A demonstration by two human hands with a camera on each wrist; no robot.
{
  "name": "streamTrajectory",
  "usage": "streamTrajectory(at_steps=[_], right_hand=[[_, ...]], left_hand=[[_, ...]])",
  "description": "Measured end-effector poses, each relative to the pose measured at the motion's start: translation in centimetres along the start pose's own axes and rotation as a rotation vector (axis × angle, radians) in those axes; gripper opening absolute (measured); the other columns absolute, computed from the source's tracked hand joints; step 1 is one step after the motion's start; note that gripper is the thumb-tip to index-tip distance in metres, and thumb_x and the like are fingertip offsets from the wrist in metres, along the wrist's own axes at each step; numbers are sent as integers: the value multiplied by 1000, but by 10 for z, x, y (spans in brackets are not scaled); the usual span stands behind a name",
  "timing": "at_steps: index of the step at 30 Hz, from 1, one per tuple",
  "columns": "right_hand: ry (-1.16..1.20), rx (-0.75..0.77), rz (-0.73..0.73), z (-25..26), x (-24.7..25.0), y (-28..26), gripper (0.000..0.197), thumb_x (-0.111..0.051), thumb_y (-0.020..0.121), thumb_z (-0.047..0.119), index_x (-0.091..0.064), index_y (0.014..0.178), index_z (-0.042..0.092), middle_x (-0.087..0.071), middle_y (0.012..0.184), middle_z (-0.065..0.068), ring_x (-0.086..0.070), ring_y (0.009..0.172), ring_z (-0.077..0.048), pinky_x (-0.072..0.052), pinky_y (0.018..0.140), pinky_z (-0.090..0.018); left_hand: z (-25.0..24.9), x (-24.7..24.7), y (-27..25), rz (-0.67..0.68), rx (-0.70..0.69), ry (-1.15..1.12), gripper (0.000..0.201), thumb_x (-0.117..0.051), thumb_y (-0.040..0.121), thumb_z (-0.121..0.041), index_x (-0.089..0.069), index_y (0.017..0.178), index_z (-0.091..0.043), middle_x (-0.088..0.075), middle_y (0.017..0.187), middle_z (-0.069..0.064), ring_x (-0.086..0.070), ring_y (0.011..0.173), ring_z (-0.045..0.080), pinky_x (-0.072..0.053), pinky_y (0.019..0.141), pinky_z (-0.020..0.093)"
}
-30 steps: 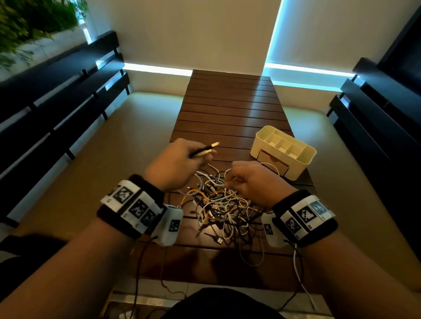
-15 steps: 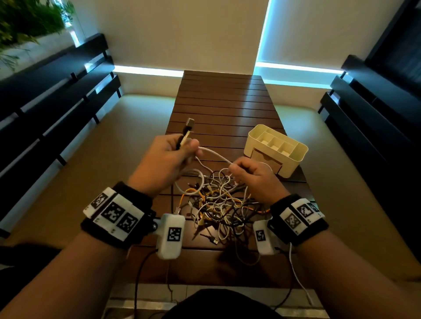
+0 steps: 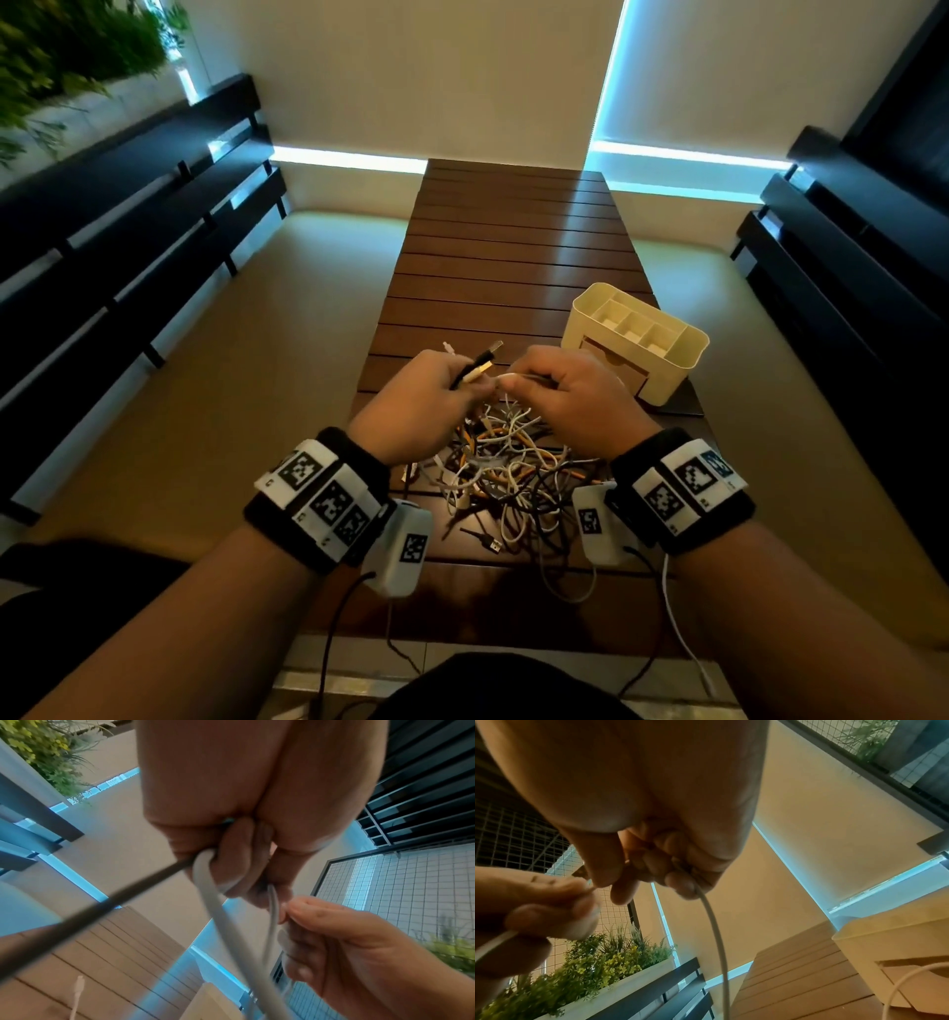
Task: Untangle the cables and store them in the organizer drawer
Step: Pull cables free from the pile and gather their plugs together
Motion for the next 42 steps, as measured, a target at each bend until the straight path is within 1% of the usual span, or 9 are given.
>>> streamTrajectory(at_steps=[4, 9, 15, 20, 27, 30, 35, 39, 42], right_hand=[[115, 6, -31, 2, 3, -4, 17, -58, 99, 21, -64, 83, 22, -57, 68, 9, -52, 60, -2, -41, 57, -13], [244, -191, -28, -33, -5, -14, 22, -49, 102, 32, -66, 90, 27, -64, 76, 11, -63, 81, -19, -52, 75, -36], [275, -237, -219, -34, 20, -9, 20, -52, 101, 30, -69, 93, 23, -61, 77, 7, -58, 72, -15, -51, 70, -38], [61, -130, -69, -17, 13, 5, 16, -57, 98, 29, -70, 94, 19, -61, 78, 7, -53, 69, -2, -41, 63, -20], [-84, -71, 129, -14, -3, 11, 12, -61, 96, 27, -66, 85, 25, -56, 77, 16, -53, 72, 8, -38, 61, -5], [-72, -15, 124, -10, -2, 11, 11, -63, 96, 25, -66, 85, 24, -55, 77, 15, -53, 73, 7, -38, 65, -5], [29, 56, -7, 2, 14, 14, 11, -63, 95, 22, -70, 91, 15, -55, 77, 16, -53, 71, 1, -40, 66, -10], [163, 14, -2, -4, 8, 7, 13, -58, 99, 27, -66, 89, 26, -61, 76, 10, -54, 67, -3, -42, 63, -16], [317, -124, 140, -20, -16, 1, 27, -44, 101, 39, -66, 90, 28, -64, 83, 4, -61, 80, -15, -49, 76, -34]], left_hand=[[-17, 14, -1, -79, -112, -117, 28, -51, 102, -25, -67, 80, -15, -51, 59, -9, -43, 50, 6, -38, 52, 23], [-26, 42, -3, -165, -98, -536, 29, -45, 103, -20, -61, 83, -6, -42, 52, -7, -28, 37, 2, -26, 37, 18], [24, 33, 0, 6, 214, 127, 29, -51, 102, -29, -71, 88, -13, -62, 71, 3, -43, 43, 1, -34, 47, 19], [10, 32, 1, -181, 150, 231, 29, -50, 103, -32, -59, 77, -24, -46, 60, -6, -38, 52, 10, -28, 49, 24], [-32, 54, 2, -526, -110, 360, 20, -51, 101, -19, -66, 114, -17, -58, 96, -11, -53, 81, 12, -33, 64, 20], [-37, 38, 6, -409, -242, 284, 29, -56, 99, -18, -65, 126, -16, -58, 95, -17, -46, 74, -6, -32, 63, 3], [-11, 4, 17, -75, -169, 163, 20, -52, 102, -27, -66, 87, -26, -61, 71, -7, -53, 61, 6, -43, 62, 30], [-23, 14, 10, -108, -225, 74, 26, -53, 101, -28, -62, 76, -26, -51, 60, -7, -40, 50, 6, -34, 51, 25], [-39, 39, 3, -194, -242, -270, 30, -51, 98, -35, -61, 78, -15, -45, 50, -12, -34, 43, 5, -30, 43, 20]])
Point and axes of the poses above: each hand's wrist, its own y-axis towards the middle knuckle, its own x-axis out of the back of the hand, z = x × y, the point moved 7 cm from there along y, towards the middle knuckle
